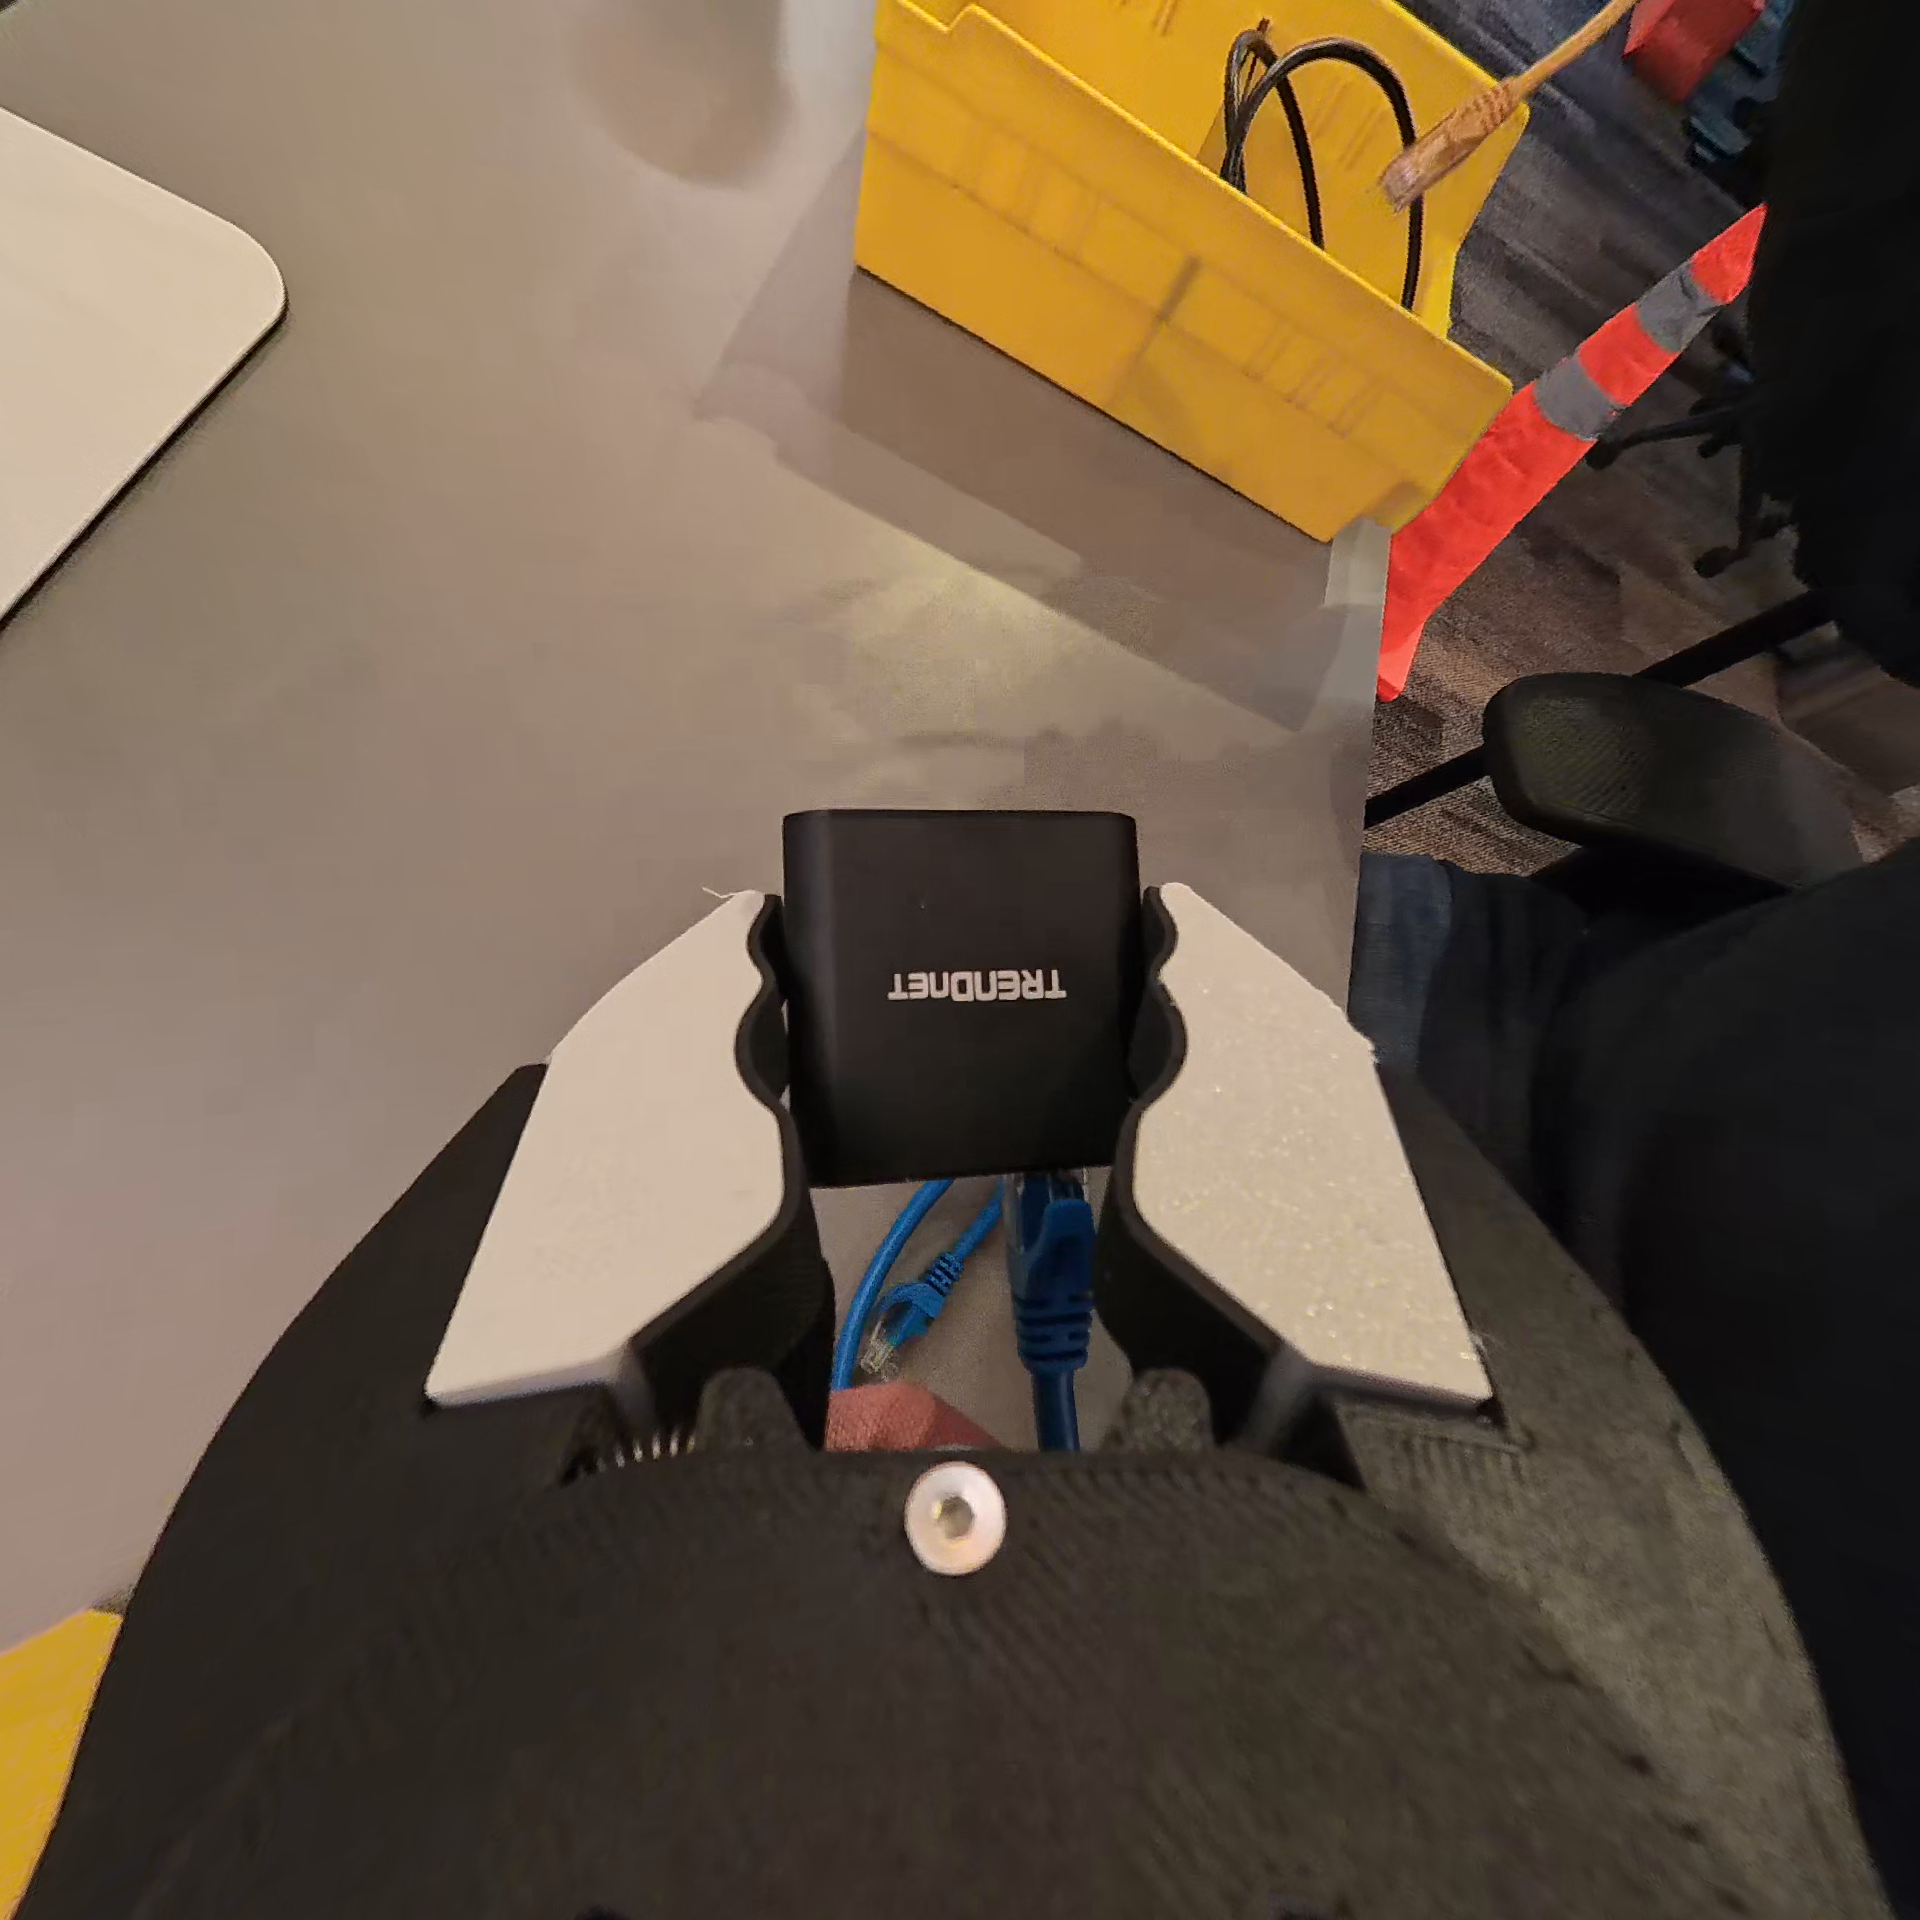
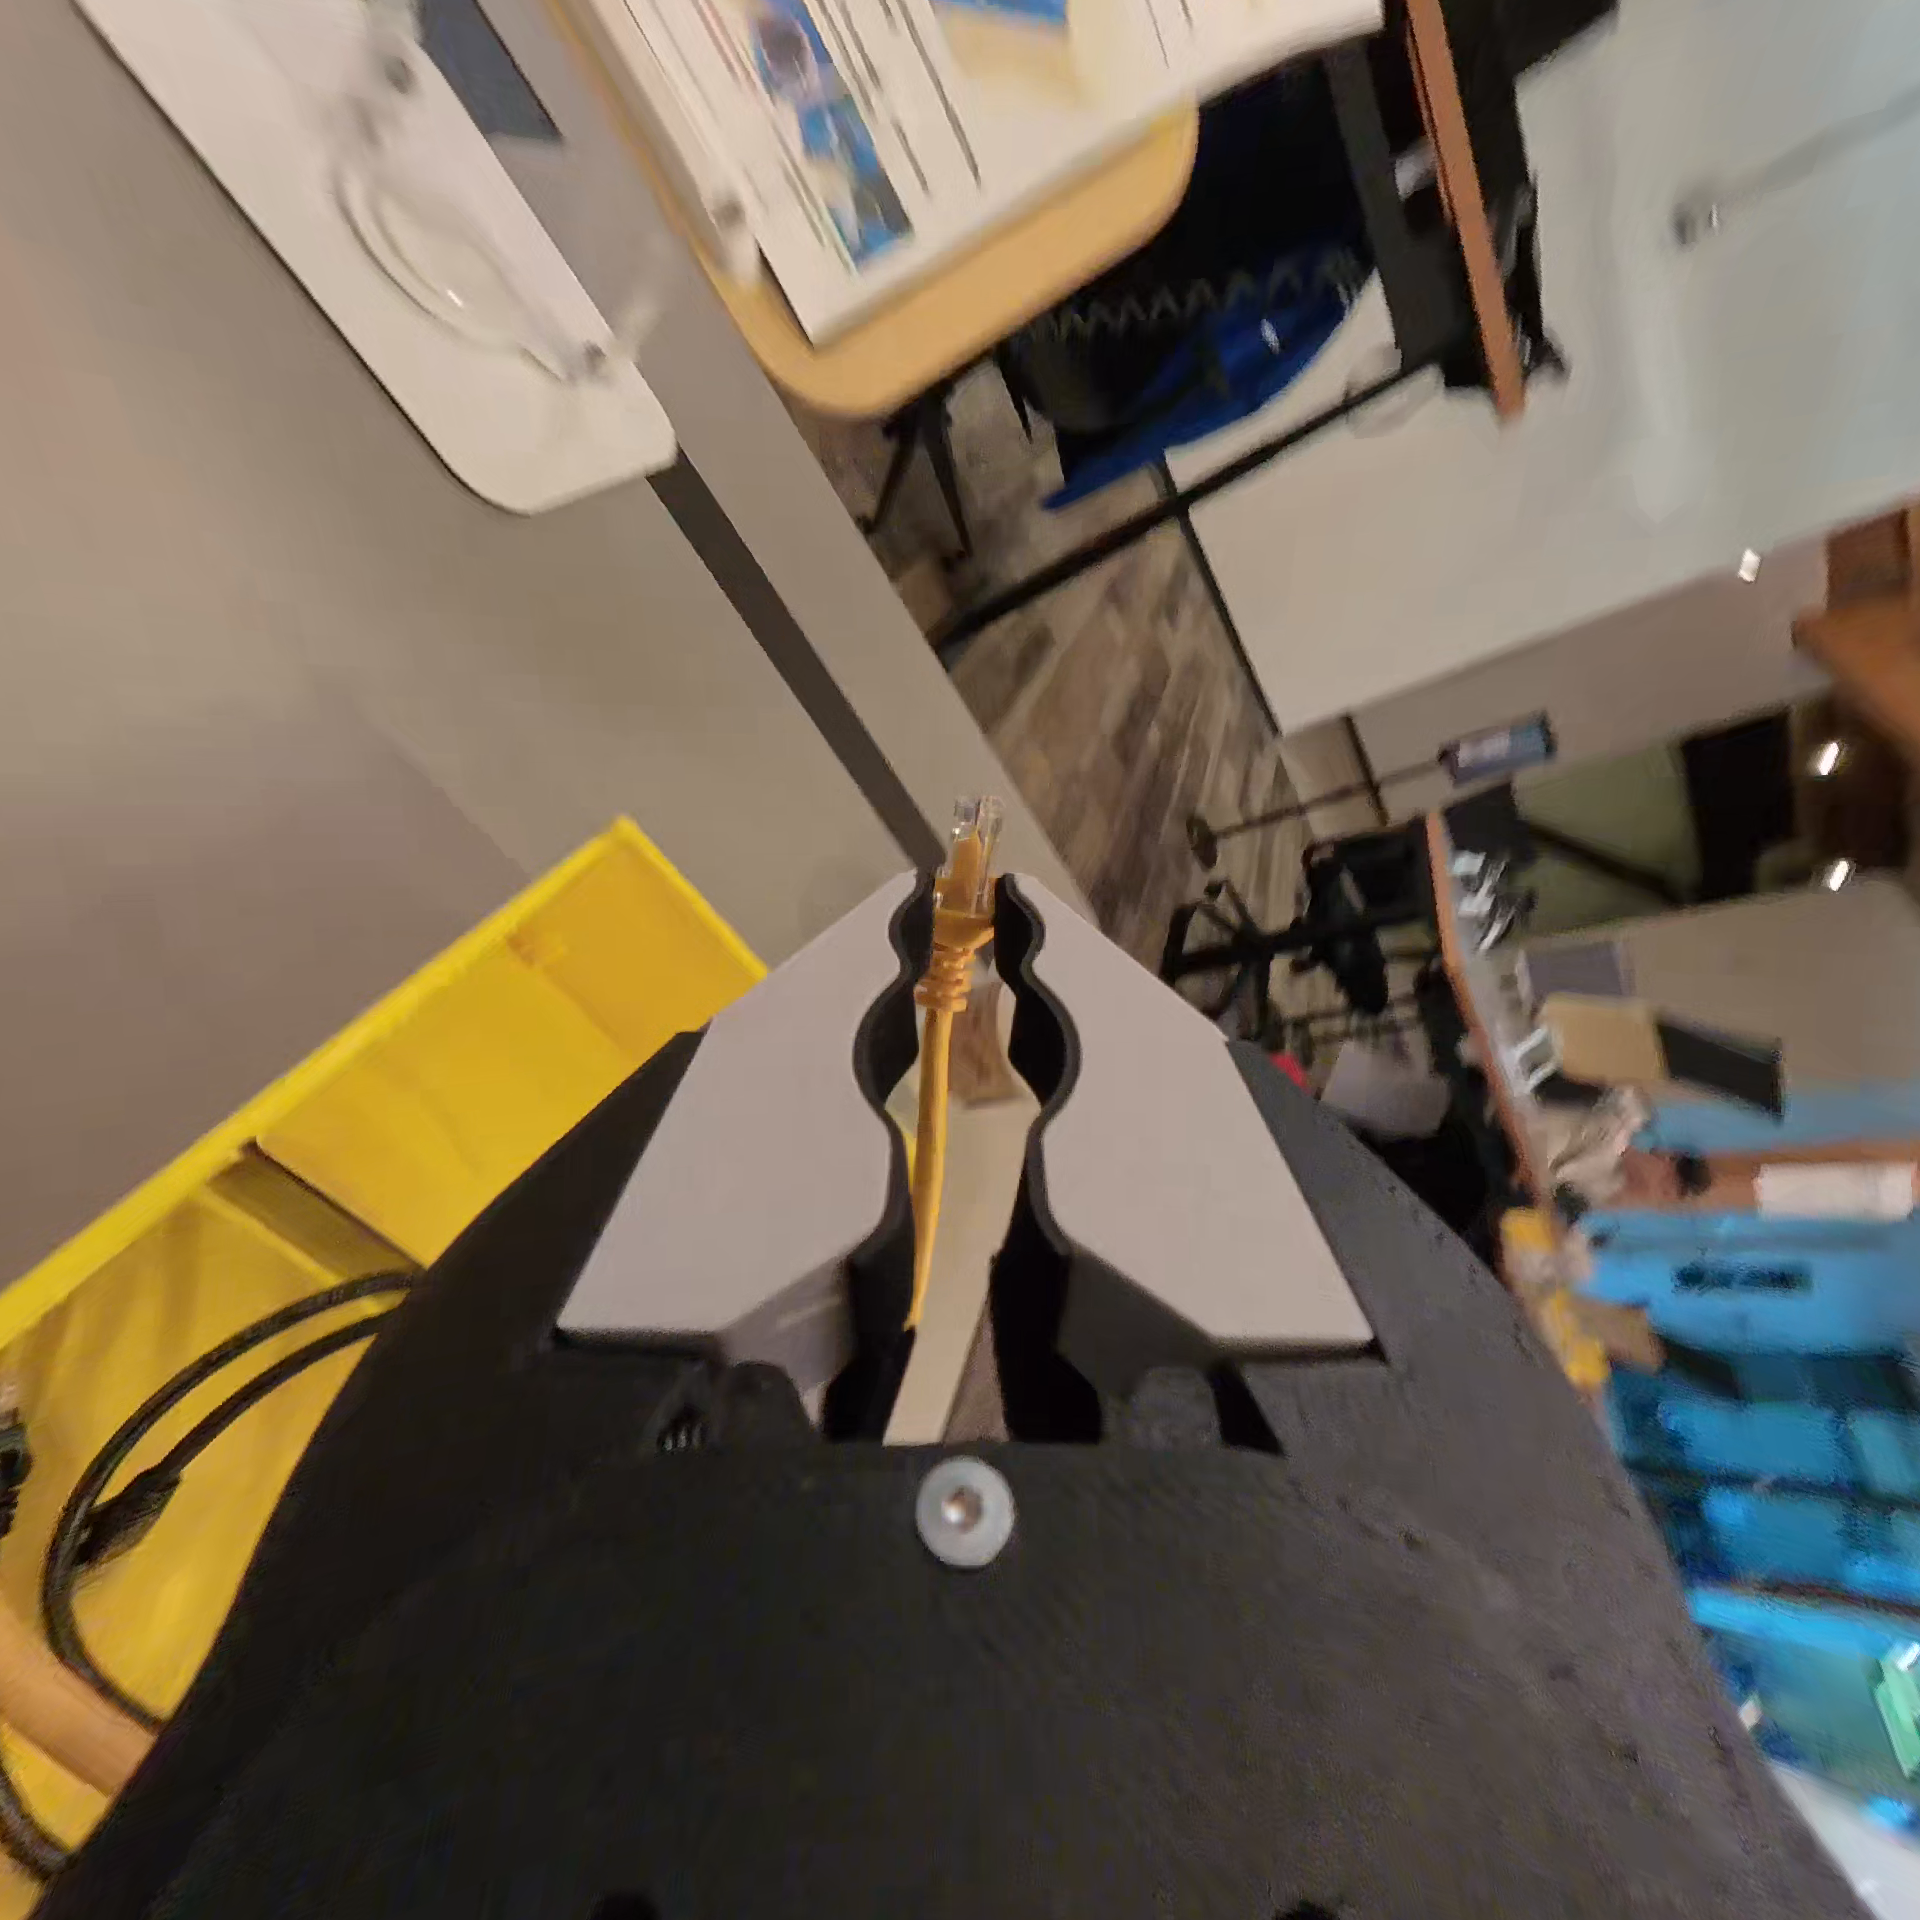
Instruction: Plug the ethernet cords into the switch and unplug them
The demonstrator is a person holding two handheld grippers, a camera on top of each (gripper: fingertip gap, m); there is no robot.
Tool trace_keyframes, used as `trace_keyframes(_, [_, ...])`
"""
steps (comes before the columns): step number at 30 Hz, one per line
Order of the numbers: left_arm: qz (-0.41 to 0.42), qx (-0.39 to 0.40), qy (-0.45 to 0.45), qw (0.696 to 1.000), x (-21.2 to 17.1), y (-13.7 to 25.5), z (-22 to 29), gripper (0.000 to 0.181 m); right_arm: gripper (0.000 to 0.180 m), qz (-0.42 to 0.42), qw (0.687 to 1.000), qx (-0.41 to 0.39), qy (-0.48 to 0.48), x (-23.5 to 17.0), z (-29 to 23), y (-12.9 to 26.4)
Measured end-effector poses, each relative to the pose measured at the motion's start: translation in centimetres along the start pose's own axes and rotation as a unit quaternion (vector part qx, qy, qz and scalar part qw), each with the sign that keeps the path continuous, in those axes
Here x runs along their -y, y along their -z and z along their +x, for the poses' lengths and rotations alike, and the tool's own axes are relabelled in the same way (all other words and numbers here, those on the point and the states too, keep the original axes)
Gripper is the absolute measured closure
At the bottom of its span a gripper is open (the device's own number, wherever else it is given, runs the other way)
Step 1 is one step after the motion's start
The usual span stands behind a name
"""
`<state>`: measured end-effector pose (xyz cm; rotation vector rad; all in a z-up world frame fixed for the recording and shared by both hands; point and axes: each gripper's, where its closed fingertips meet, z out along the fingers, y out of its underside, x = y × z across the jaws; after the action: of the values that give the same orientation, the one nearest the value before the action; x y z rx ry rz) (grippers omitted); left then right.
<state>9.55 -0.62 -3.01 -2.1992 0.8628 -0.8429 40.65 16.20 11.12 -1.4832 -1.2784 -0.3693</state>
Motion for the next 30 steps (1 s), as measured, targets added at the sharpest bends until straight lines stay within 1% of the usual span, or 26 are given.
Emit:
trace_keyframes(1, [0.000,0.002,-0.001,1.000,0.0,-0.1,0.0,0.117,0.169,-0.011,0.999,-0.009,-0.034,-2.2,0.0,-0.1])
trace_keyframes(5, [-0.005,0.005,-0.004,1.000,0.1,-0.5,0.1,0.117,0.169,-0.052,0.989,-0.037,-0.130,-9.9,-2.1,-0.4])
trace_keyframes(8, [-0.011,0.010,-0.009,1.000,0.2,-0.6,0.2,0.117,0.169,-0.076,0.981,-0.059,-0.168,-14.1,-4.0,-0.5])
trace_keyframes(11, [-0.010,0.013,-0.011,1.000,0.5,-0.7,0.2,0.117,0.169,-0.113,0.977,-0.073,-0.164,-17.4,-5.7,-0.6])
trace_keyframes(14, [-0.012,0.014,-0.012,1.000,0.6,-0.9,0.3,0.117,0.168,-0.140,0.975,-0.072,-0.155,-19.1,-7.2,-0.8])
trace_keyframes(17, [-0.016,0.015,-0.015,1.000,0.6,-1.3,0.4,0.117,0.168,-0.142,0.970,-0.067,-0.185,-19.5,-7.7,-0.9])
trace_keyframes(19, [-0.018,0.017,-0.017,1.000,0.7,-1.4,0.4,0.117,0.168,-0.145,0.971,-0.071,-0.175,-19.2,-7.4,-0.7])
trace_keyframes(22, [-0.014,0.018,-0.019,1.000,0.9,-1.5,0.5,0.117,0.167,-0.138,0.972,-0.045,-0.187,-18.4,-7.7,-0.7])
trace_keyframes(24, [-0.008,0.023,-0.019,1.000,1.1,-1.4,0.3,0.117,0.160,-0.179,0.966,-0.013,-0.188,-19.1,-8.4,-0.4])
trace_keyframes(25, [-0.005,0.025,-0.019,0.999,1.2,-1.3,0.3,0.117,0.153,-0.181,0.966,-0.007,-0.187,-18.9,-8.3,-0.1])
trace_keyframes(27, [0.005,0.032,-0.018,0.999,1.5,-1.1,0.0,0.117,0.134,-0.179,0.968,-0.009,-0.178,-17.9,-7.5,1.0])
trace_keyframes(28, [0.011,0.037,-0.018,0.999,1.6,-1.0,-0.2,0.117,0.134,-0.174,0.971,-0.025,-0.159,-16.9,-6.7,1.7])
trace_keyframes(30, [0.026,0.049,-0.016,0.998,2.1,-0.8,-0.6,0.117,0.140,-0.124,0.985,-0.060,-0.104,-12.6,-5.3,3.0])
